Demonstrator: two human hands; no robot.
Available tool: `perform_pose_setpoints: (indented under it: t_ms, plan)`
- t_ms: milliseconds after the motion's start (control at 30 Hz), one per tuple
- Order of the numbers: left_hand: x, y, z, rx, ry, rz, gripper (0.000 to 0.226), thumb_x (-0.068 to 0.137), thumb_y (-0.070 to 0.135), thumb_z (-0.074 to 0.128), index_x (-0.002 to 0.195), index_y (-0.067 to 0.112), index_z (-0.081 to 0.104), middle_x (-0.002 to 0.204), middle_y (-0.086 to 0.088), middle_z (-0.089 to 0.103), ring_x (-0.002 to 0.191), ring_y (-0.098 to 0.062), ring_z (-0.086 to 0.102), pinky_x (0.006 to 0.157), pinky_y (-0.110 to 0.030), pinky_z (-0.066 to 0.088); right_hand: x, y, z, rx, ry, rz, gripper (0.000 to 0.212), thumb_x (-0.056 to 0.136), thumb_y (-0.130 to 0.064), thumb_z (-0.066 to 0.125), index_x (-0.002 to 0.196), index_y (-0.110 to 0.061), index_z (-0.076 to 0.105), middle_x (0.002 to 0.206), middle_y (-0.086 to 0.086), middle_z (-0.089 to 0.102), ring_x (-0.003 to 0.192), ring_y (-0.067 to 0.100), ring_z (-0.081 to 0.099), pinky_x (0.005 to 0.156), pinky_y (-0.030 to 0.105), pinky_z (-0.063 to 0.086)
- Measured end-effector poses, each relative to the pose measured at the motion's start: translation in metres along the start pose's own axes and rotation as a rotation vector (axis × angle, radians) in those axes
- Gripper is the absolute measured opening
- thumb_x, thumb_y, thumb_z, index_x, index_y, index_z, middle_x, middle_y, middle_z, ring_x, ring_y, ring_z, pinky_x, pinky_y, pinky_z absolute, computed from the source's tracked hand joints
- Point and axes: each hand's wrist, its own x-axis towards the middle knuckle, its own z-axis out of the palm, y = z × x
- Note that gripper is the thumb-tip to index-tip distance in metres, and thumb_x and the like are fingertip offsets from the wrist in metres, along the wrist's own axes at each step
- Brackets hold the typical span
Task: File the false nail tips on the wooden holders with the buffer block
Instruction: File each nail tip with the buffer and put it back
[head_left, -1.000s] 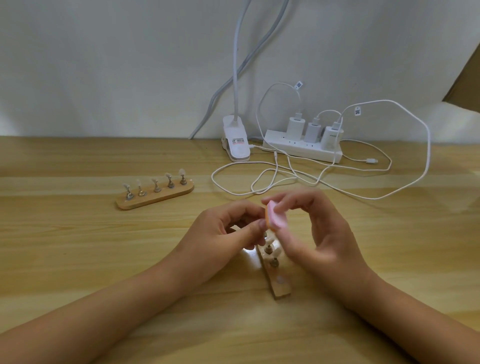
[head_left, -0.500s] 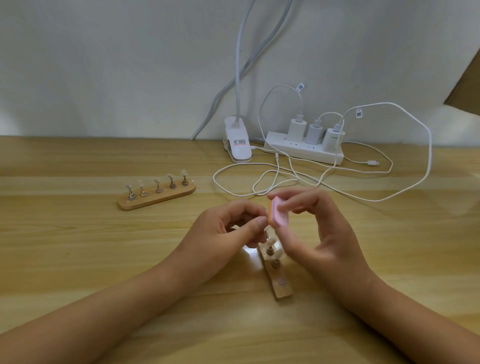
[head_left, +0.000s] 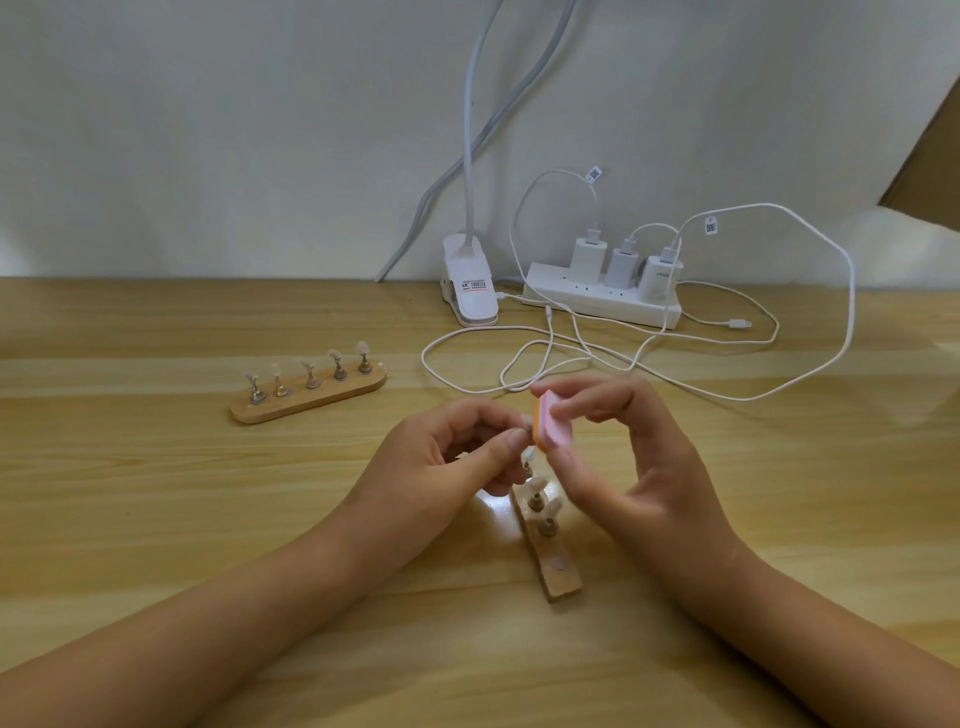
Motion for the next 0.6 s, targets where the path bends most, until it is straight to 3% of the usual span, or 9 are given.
perform_pose_setpoints:
  t_ms: [67,200,300,433,533,600]
  plan:
    - [-0.0001,-0.0006,0.0002,-0.006,0.0,-0.004,0.01,0.088,0.026,0.065,0.092,0.021,0.073,0.075,0.002,0.07,0.07,-0.006,0.065,0.064,-0.017,0.051,-0.0011,-0.0006,0.0014,-0.018,-0.021,-0.056,0.019,0.085,-0.022,0.07,0.101,-0.021,0.06,0.115,-0.003,0.067,0.117,0.021,0.062,0.099,0.044,0.046]
    - [-0.0001,-0.0001,-0.0005,-0.034,0.016,-0.012,0.016,0.083,0.026,0.064,0.094,0.018,0.071,0.075,0.007,0.071,0.068,-0.005,0.065,0.063,-0.017,0.05,0.0014,0.0035,-0.0019,0.004,0.003,0.09,0.018,0.085,-0.026,0.071,0.098,-0.025,0.06,0.112,-0.013,0.067,0.118,0.014,0.061,0.099,0.043,0.043]
    - [-0.0003,0.0008,0.0009,-0.04,0.005,-0.01,0.012,0.082,0.029,0.065,0.09,0.024,0.073,0.074,0.005,0.07,0.068,-0.005,0.065,0.063,-0.016,0.05,-0.0012,0.0001,0.0017,-0.045,-0.03,-0.046,0.019,0.085,-0.025,0.069,0.102,-0.023,0.059,0.116,-0.005,0.065,0.119,0.022,0.061,0.1,0.05,0.045]
    - [0.0007,-0.0001,-0.0002,-0.03,0.028,-0.027,0.019,0.082,0.027,0.063,0.095,0.017,0.071,0.072,0.006,0.07,0.068,-0.005,0.065,0.063,-0.017,0.05,0.0006,0.0017,0.0006,0.0,-0.007,0.057,0.019,0.084,-0.033,0.065,0.1,-0.026,0.059,0.113,-0.013,0.066,0.119,0.015,0.06,0.1,0.043,0.043]
    - [-0.0005,0.0006,0.0011,-0.041,0.013,-0.019,0.013,0.082,0.026,0.063,0.091,0.023,0.072,0.074,0.003,0.07,0.069,-0.007,0.066,0.063,-0.017,0.051,-0.0007,0.0004,0.0002,-0.021,-0.025,-0.046,0.019,0.085,-0.025,0.066,0.101,-0.021,0.058,0.115,-0.004,0.066,0.118,0.021,0.061,0.099,0.045,0.045]
    - [-0.0002,0.0005,0.0006,-0.041,0.019,-0.022,0.015,0.082,0.026,0.063,0.093,0.02,0.071,0.073,0.005,0.071,0.069,-0.006,0.066,0.063,-0.017,0.051,-0.0002,0.0019,0.0003,-0.021,-0.018,-0.009,0.018,0.085,-0.028,0.066,0.1,-0.022,0.059,0.114,-0.007,0.066,0.118,0.019,0.061,0.1,0.046,0.045]
